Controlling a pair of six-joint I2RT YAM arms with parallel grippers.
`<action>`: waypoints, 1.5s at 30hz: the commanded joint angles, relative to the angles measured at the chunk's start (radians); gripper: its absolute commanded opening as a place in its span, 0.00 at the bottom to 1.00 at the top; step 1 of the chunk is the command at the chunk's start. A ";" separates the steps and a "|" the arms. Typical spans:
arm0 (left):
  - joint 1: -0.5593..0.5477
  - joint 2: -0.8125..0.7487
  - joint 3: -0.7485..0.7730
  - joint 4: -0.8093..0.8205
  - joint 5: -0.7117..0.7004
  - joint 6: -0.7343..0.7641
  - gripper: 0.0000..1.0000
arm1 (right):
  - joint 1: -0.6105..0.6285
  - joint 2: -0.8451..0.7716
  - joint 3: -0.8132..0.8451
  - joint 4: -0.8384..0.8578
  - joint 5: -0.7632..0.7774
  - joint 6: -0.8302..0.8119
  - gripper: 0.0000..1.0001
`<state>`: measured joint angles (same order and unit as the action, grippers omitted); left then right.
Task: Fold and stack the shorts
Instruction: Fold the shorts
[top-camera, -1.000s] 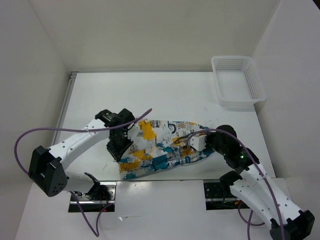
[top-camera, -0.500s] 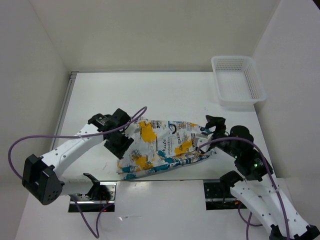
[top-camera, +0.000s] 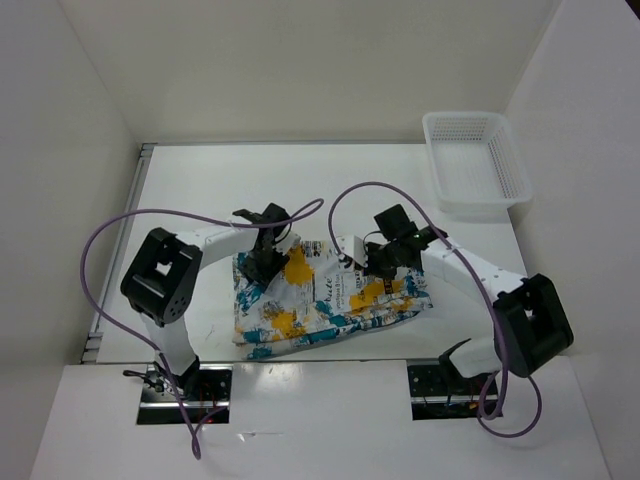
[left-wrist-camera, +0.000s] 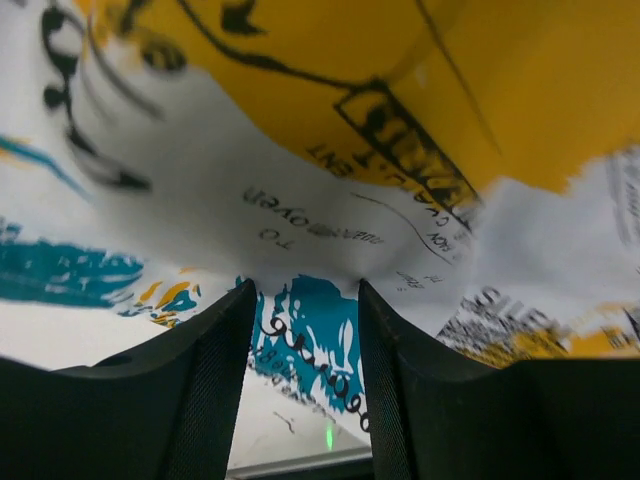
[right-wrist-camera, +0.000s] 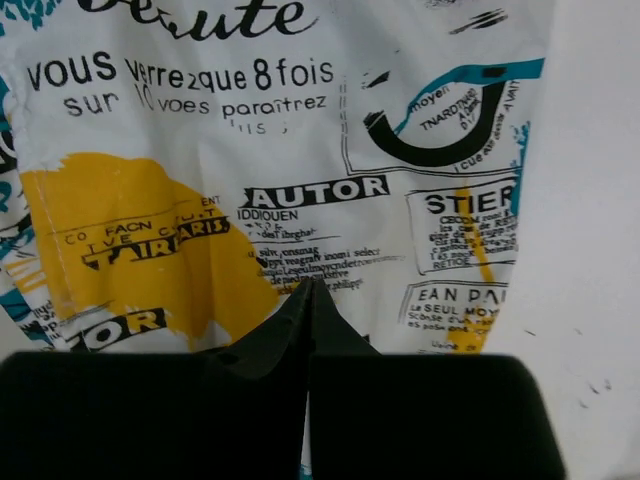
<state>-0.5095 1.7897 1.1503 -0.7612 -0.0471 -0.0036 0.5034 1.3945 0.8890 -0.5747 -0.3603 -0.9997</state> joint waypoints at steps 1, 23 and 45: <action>0.014 0.065 -0.034 0.062 -0.068 0.004 0.53 | 0.012 0.013 -0.018 0.025 -0.037 0.084 0.00; 0.270 0.462 0.756 0.042 -0.156 0.004 0.63 | -0.035 0.660 0.798 0.162 0.283 0.567 0.06; 0.554 0.068 0.244 -0.047 0.328 0.004 0.59 | -0.368 0.078 0.163 -0.091 -0.252 0.989 0.58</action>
<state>0.0498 1.8725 1.3945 -0.8204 0.1604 -0.0040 0.1398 1.5513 1.0969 -0.6231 -0.5274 -0.0895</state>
